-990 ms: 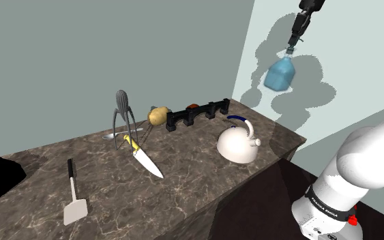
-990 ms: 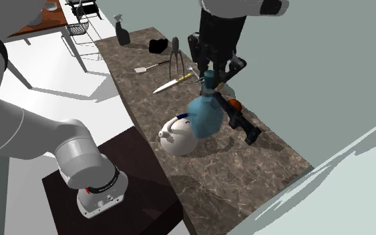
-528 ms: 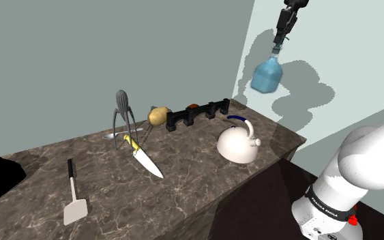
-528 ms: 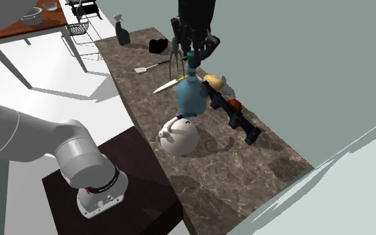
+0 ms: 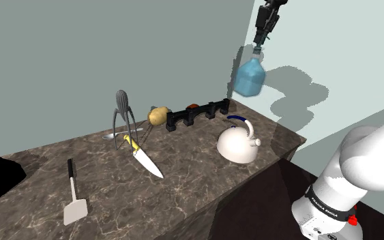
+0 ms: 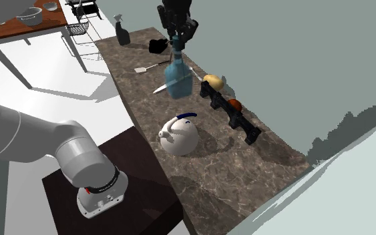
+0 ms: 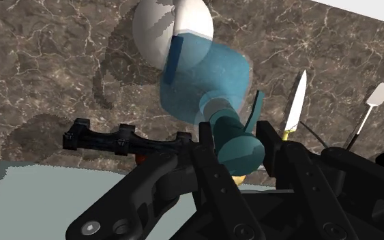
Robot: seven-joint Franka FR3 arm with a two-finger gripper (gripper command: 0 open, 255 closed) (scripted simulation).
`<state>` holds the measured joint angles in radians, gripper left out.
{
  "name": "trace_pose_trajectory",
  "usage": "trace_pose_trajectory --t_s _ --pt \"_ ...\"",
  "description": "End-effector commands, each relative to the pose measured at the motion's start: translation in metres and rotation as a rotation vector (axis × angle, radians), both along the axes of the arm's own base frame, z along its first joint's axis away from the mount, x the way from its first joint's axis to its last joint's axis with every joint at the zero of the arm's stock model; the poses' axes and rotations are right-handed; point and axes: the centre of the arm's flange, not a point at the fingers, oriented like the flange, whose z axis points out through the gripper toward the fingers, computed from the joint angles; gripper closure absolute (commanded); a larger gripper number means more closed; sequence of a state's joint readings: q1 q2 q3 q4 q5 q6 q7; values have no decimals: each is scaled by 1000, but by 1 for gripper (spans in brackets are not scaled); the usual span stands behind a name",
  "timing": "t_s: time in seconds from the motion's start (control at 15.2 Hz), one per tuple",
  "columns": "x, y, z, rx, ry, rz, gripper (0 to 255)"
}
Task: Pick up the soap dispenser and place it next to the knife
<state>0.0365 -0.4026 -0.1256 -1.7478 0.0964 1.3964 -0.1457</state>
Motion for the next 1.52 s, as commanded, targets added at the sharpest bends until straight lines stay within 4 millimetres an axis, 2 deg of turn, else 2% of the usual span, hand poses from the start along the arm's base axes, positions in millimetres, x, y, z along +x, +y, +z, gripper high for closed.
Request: trace_pose_trajectory --t_s 0.0,0.86,1.45 --pt "9 26 2 1 0 -2 255" --pt "57 195 2 1 0 -2 255" --pt "57 195 -45 1 0 -2 255"
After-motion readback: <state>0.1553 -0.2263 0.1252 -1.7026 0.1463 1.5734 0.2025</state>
